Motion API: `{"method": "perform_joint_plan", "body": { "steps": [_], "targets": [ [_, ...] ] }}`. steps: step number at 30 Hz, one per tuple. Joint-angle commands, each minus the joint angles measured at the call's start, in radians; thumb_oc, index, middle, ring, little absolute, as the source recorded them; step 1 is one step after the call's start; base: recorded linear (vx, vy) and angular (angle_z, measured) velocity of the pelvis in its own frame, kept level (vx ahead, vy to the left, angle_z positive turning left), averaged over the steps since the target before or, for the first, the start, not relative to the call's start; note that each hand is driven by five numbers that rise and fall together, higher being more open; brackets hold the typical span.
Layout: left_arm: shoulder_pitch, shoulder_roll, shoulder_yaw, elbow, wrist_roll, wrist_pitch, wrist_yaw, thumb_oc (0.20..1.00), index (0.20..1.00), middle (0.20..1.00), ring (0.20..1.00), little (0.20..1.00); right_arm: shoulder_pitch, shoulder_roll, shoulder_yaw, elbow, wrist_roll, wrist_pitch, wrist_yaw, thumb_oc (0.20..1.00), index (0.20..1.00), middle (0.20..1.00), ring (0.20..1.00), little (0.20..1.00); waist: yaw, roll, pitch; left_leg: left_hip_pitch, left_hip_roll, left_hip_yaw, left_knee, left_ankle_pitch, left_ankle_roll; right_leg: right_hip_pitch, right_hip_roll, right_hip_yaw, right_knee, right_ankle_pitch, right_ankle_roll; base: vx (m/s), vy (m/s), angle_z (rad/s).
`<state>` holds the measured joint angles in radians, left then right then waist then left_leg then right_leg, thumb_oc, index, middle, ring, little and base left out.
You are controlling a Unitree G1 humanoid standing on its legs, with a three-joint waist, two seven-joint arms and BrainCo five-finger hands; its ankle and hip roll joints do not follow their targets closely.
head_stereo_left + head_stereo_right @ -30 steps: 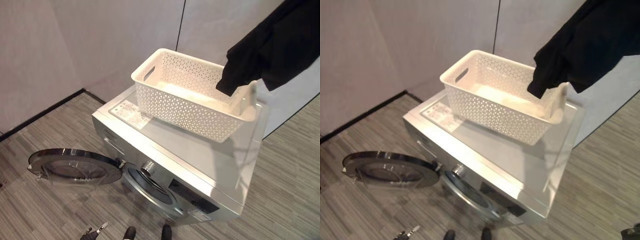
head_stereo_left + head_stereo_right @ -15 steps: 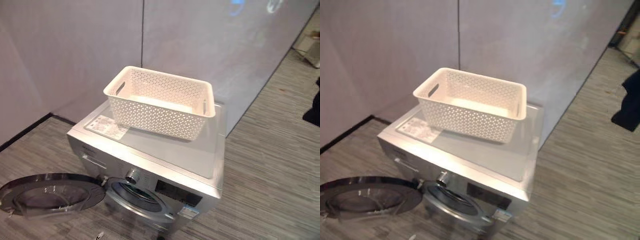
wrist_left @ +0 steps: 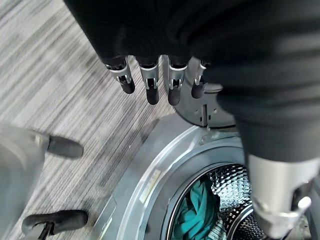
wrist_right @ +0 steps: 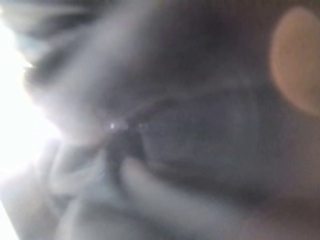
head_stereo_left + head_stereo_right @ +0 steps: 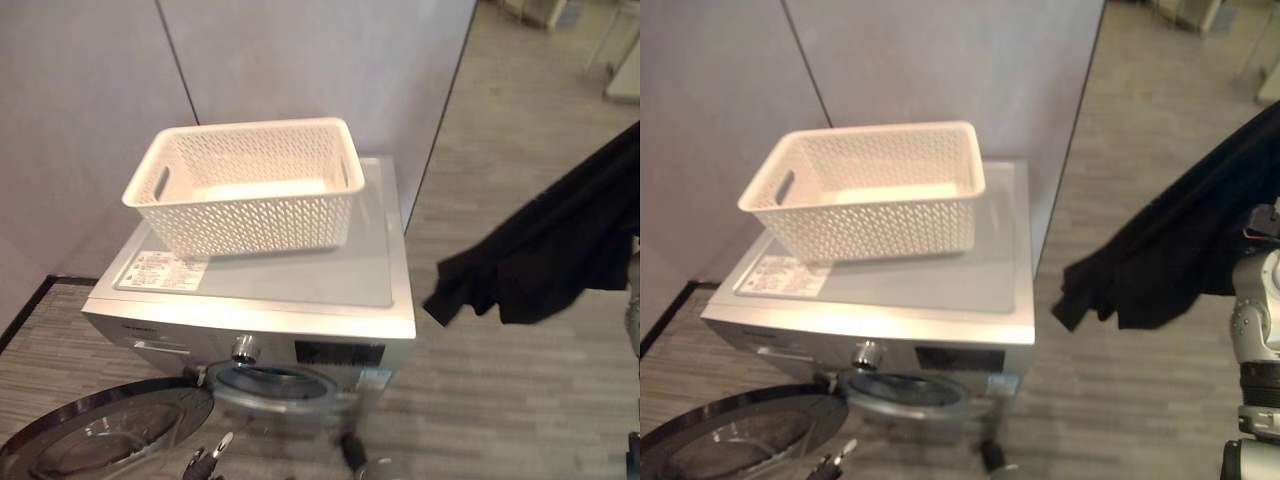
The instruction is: Grab the laundry basket,head to the washer,open it,put in the laundry and shut it.
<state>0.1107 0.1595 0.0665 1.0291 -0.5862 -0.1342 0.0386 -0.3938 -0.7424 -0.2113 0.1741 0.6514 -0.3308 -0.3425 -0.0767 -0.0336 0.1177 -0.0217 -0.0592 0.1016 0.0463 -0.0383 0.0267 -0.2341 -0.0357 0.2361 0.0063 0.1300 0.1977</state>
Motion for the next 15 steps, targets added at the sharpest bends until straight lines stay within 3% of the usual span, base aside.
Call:
{"method": "perform_joint_plan", "body": {
  "steps": [1,3,5,6,7,11,15],
  "targets": [
    [-0.009,0.069,0.017,0.029,-0.046,-0.034,0.011,1.0,1.0,1.0,1.0,1.0,-0.108,-0.02,-0.003,-0.049,-0.03,-0.062,0.022,0.2,0.2,0.2,0.2,0.2,0.069,-0.027,0.043,0.022,0.049,-0.027,0.097,-0.194,0.05,-0.022,-0.114,-0.312,0.141,-0.09,-0.032,-0.31,-0.009,-1.03],
    [-0.004,0.074,0.028,0.039,-0.036,-0.028,0.011,1.0,1.0,1.0,1.0,1.0,-0.038,0.01,-0.018,-0.074,-0.041,-0.046,0.038,0.2,0.2,0.2,0.2,0.2,0.077,-0.017,0.035,-0.007,0.063,-0.033,0.08,-0.149,0.06,-0.001,-0.1,-0.272,0.296,-0.159,-0.05,-0.27,-0.031,-0.37],
    [0.01,0.082,0.038,0.051,-0.02,-0.02,0.006,1.0,1.0,1.0,1.0,1.0,0.002,0.027,-0.033,-0.091,-0.045,-0.04,0.051,0.2,0.2,0.2,0.2,0.2,0.097,-0.014,0.015,-0.026,0.067,-0.035,0.062,-0.124,0.059,0.05,-0.091,-0.259,0.352,-0.226,-0.062,-0.1,-0.059,0.04],
    [0.011,0.083,0.038,0.05,-0.02,-0.02,0.006,1.0,1.0,1.0,1.0,1.0,0.003,0.028,-0.035,-0.092,-0.045,-0.04,0.051,0.2,0.2,0.2,0.2,0.2,0.098,-0.016,0.014,-0.028,0.067,-0.034,0.06,-0.118,0.058,0.049,-0.091,-0.259,0.349,-0.221,-0.063,-0.07,-0.139,0.02],
    [0.027,0.086,0.052,0.071,-0.008,-0.009,-0.009,1.0,1.0,1.0,1.0,1.0,0.03,0.04,-0.041,-0.089,-0.048,-0.029,0.066,0.2,0.2,0.2,0.2,0.2,0.127,-0.032,-0.014,-0.046,0.065,-0.03,0.036,-0.093,0.044,0.153,-0.09,-0.286,0.277,-0.257,-0.068,-0.08,-0.175,-0.03],
    [0.035,0.08,0.079,0.119,0.001,-0.004,-0.019,1.0,1.0,1.0,1.0,1.0,0.028,0.039,-0.009,-0.073,-0.03,-0.016,0.097,0.2,0.2,0.2,0.2,0.2,0.165,-0.063,-0.04,-0.071,0.082,0.012,0.006,-0.058,0.007,0.212,-0.097,-0.32,0.074,-0.228,-0.061,-0.08,-0.224,-0.17],
    [0.015,0.065,0.062,0.129,0.015,-0.002,-0.028,1.0,1.0,1.0,1.0,1.0,0.112,0.046,0.029,-0.125,-0.052,0.022,0.163,0.2,0.2,0.2,0.2,0.2,0.16,-0.078,-0.02,-0.076,0.115,-0.002,0.001,-0.016,-0.035,0.261,-0.064,-0.34,-0.004,-0.225,-0.09,-0.05,-0.209,-0.06]
  ]
}}
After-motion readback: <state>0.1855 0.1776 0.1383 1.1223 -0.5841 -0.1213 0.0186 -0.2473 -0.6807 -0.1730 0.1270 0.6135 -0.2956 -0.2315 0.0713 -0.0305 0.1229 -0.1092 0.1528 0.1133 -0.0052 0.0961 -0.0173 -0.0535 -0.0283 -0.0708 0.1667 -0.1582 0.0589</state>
